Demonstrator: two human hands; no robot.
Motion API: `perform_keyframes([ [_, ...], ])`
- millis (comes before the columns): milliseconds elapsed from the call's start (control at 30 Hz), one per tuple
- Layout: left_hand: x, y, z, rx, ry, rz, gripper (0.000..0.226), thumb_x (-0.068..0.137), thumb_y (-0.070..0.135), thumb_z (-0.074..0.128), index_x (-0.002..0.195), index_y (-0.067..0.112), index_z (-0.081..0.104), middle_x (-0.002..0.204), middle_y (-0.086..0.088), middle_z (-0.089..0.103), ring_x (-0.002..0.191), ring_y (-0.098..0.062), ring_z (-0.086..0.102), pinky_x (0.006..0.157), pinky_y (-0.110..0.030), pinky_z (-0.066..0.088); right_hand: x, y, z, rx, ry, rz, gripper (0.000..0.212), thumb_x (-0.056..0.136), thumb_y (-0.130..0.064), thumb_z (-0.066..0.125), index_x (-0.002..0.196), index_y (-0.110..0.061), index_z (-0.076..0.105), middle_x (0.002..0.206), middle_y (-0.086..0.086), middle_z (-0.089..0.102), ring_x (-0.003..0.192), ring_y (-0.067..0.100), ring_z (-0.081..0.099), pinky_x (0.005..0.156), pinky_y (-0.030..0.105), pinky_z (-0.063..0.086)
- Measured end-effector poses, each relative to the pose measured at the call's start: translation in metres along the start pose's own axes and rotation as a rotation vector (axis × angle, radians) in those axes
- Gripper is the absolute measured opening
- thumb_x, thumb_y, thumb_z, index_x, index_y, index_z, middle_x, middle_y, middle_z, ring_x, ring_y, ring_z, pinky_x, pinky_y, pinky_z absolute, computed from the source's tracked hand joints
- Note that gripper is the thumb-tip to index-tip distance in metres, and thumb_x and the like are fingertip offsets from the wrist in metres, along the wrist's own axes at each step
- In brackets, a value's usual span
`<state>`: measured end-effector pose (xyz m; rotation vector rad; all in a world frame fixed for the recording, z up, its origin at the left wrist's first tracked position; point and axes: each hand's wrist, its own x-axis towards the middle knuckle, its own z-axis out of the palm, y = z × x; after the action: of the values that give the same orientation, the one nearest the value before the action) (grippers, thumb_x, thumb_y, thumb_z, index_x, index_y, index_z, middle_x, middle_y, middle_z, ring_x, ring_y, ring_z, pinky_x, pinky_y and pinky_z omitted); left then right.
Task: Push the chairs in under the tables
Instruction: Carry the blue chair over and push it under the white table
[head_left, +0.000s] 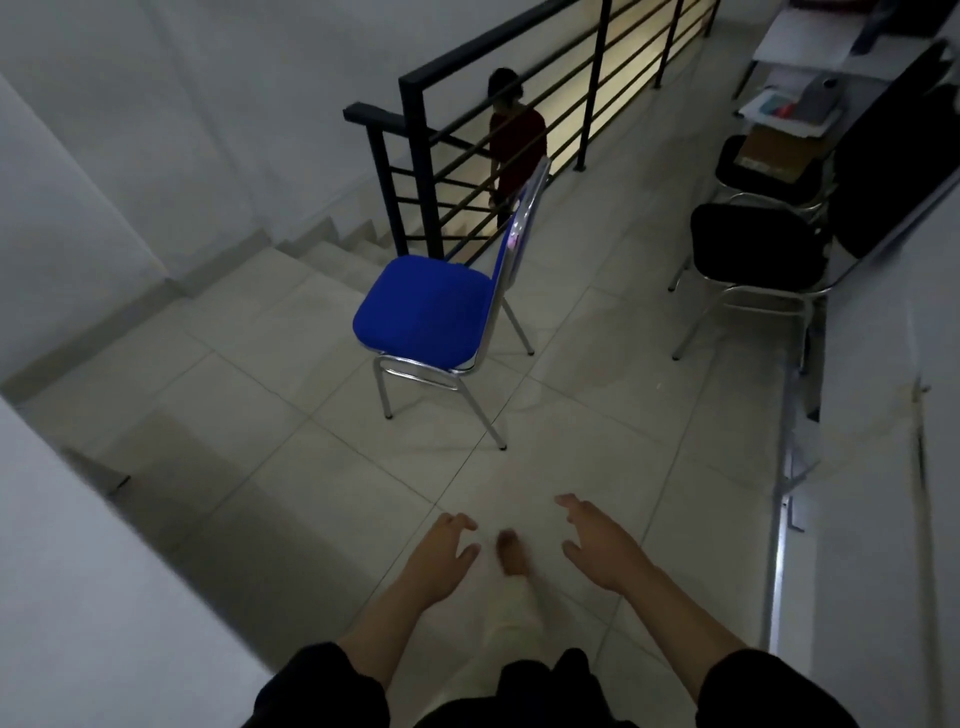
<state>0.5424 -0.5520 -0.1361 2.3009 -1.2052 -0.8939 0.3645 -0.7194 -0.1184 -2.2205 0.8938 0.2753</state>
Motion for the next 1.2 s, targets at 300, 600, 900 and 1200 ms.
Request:
perform_keyframes([
  [300,0.2,0.076,-0.075,-0.117,0.136,0.077,0.03,0.094,0.014,0.055,0.122,0.006,0.053,0.119,-0.015,0.052,0.103,-0.022,0.053,0.094,-0.024,0.04,0.153,0.008,-0.155,-0.004,0.069,-0.04,0.056,0.092,-0.018,0.054,0.142,-0.017,0.029,0.126,0.014,0.049,0.106,0.025,0.052,0.09,0.032,0.044],
  [600,0.356,0.159,-0.207,-0.197,0.331,0.168,0.048,0.093,0.028,0.058,0.135,0.009,0.042,0.131,-0.011,0.042,0.116,-0.021,0.046,0.092,-0.023,0.034,0.308,-0.016,-0.294,-0.019,0.291,-0.172,0.06,0.087,-0.009,0.059,0.14,-0.012,0.031,0.128,0.018,0.043,0.111,0.032,0.049,0.092,0.038,0.044],
  [900,0.449,0.18,-0.225,-0.157,0.311,-0.091,0.09,0.08,0.049,0.069,0.147,0.012,0.021,0.147,-0.01,0.031,0.13,-0.025,0.036,0.106,-0.034,0.033,0.457,-0.059,-0.366,-0.515,0.249,-0.587,0.071,0.076,-0.004,0.068,0.138,-0.015,0.037,0.141,0.013,0.037,0.125,0.03,0.039,0.101,0.042,0.039],
  [1200,0.495,0.212,-0.202,-0.013,0.446,-0.516,0.054,0.088,0.008,0.059,0.134,0.016,0.033,0.113,-0.014,0.054,0.098,-0.031,0.056,0.078,-0.041,0.049,0.549,-0.068,-0.402,-1.024,0.0,-0.907,0.053,0.08,-0.01,0.06,0.128,-0.025,0.042,0.131,0.004,0.049,0.124,0.026,0.041,0.108,0.047,0.025],
])
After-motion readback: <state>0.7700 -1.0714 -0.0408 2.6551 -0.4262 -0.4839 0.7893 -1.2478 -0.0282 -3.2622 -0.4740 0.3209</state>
